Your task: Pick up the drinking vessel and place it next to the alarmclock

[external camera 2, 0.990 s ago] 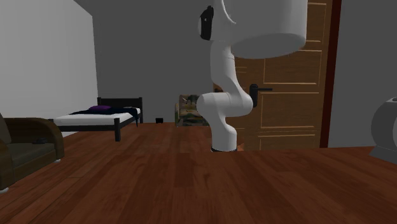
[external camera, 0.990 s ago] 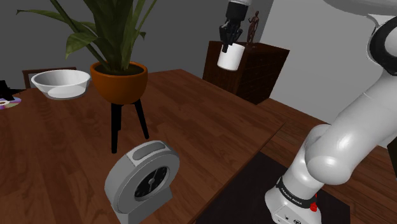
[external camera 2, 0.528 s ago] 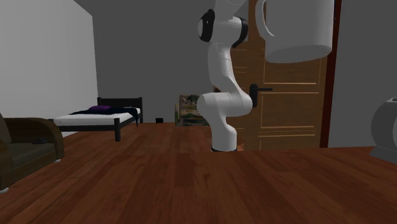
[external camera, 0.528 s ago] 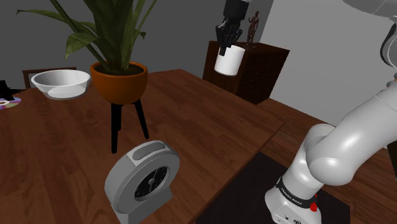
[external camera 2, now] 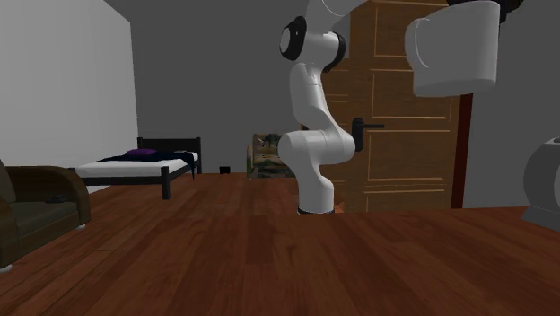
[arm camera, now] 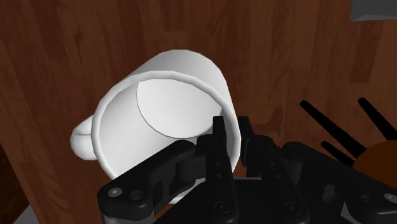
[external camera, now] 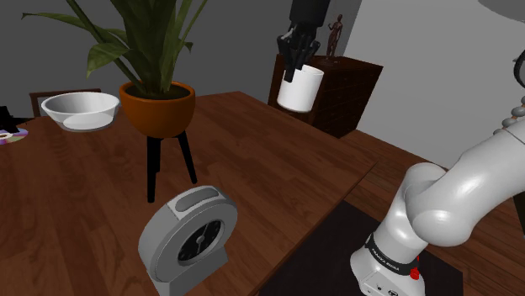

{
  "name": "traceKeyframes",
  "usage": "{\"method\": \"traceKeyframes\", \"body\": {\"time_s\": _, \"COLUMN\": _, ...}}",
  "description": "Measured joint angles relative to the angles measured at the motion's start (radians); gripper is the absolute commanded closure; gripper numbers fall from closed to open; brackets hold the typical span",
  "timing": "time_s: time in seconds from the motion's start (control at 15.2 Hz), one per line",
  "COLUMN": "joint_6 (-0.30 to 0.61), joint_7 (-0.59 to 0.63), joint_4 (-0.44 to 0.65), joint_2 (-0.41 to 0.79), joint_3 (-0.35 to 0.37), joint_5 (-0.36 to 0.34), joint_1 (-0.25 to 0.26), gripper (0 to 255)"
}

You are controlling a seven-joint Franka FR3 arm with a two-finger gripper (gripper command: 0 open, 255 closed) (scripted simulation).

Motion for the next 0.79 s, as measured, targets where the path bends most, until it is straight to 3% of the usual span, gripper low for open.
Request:
{"method": "traceKeyframes", "body": {"time_s": 0.59, "joint_6": -0.017, "joint_7": 0.223, "joint_4": 0.029, "joint_2": 0.007, "joint_3": 0.162, "joint_5": 0.056, "joint_1": 0.064, "gripper": 255}}
{"method": "traceKeyframes", "body": {"time_s": 0.79, "joint_6": 0.01, "joint_7": 0.245, "joint_4": -0.006, "joint_2": -0.003, "joint_3": 0.178, "joint_5": 0.063, "joint_1": 0.072, "gripper": 255}}
